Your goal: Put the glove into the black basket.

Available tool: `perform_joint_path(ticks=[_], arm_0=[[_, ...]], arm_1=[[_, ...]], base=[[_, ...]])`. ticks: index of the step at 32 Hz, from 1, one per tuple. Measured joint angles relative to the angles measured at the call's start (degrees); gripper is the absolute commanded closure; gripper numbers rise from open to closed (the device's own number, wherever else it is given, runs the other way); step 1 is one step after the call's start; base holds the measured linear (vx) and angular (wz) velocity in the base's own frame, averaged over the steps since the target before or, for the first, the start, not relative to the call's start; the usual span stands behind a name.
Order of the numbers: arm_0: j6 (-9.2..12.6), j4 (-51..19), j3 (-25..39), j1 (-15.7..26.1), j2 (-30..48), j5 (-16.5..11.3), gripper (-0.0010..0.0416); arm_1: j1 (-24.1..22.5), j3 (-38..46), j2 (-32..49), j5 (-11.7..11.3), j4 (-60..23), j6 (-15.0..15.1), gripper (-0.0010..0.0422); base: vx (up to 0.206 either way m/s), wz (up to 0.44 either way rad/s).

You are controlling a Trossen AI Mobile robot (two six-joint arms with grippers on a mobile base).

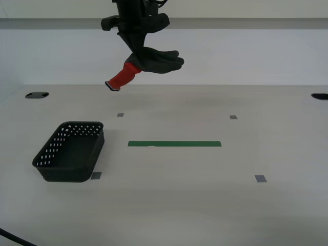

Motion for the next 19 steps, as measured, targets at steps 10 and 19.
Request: perform_joint_path(ticks=[10,19], arm_0=[[0.0,-0.04,0.0,0.07,0.0,0.0,0.0405],[0.0,-0.52,0.02,0.0,0.0,-0.07,0.0405]], arm_1=[[0.74,-12.61,-11.65,-0.09,1.68,0.24,0.0414],[8.7,-41.29,-30.53,-0.59,11.98,-4.15,0.0413]], base=[[0.0,0.0],[0.0,0.0]])
